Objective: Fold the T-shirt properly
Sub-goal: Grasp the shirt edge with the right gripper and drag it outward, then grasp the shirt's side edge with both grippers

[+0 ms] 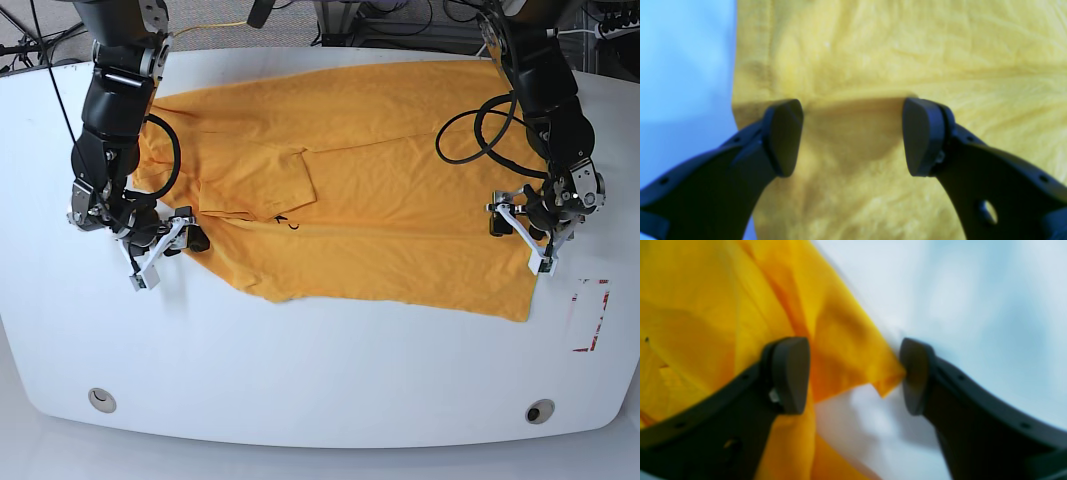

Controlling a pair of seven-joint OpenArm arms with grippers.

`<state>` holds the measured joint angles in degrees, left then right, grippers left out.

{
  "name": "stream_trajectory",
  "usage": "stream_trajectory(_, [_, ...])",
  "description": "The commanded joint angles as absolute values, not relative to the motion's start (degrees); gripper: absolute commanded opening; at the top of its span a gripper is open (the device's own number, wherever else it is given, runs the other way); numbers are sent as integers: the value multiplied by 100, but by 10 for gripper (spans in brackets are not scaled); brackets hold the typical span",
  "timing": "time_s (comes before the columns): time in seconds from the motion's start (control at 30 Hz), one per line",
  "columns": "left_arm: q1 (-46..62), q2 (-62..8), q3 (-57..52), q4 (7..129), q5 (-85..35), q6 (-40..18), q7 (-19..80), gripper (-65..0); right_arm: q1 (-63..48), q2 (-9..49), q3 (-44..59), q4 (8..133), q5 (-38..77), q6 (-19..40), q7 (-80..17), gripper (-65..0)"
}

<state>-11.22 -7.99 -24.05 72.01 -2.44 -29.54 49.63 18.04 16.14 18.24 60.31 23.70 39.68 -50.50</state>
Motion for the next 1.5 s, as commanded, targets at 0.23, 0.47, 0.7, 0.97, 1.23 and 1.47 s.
stream_trajectory(0.23, [-1095, -813, -2404, 7178, -136, -2932, 5270, -211, 2237, 1648, 1789, 6062, 1358, 4000, -4549, -647])
stream_trajectory(0.47, [-1095, -813, -2404, 7178, -136, -2932, 5270, -212, 2791, 1657, 1780, 6070, 488, 4000, -4382, -650])
stream_trajectory(0.7, [-1095, -804, -2404, 7231, -171, -3073, 5279, -215, 3354, 1684, 1780, 6097, 66, 4000, -4374, -650])
stream_trajectory(0.97, [-1138, -769, -2431, 8004, -180, -3363, 5288, -215, 3829, 1701, 1121, 6105, 101, 4000, -4374, -650])
stream_trajectory(1.23, [-1253, -602, -2703, 9068, -171, -3336, 5288, -210, 3978, 1657, 989, 6105, 110, 4000, -4374, -650])
stream_trajectory(1.47, [-1982, -655, -3574, 7960, -171, -2527, 5279, -104, 3943, 1648, 989, 6097, 110, 4000, -4374, -650])
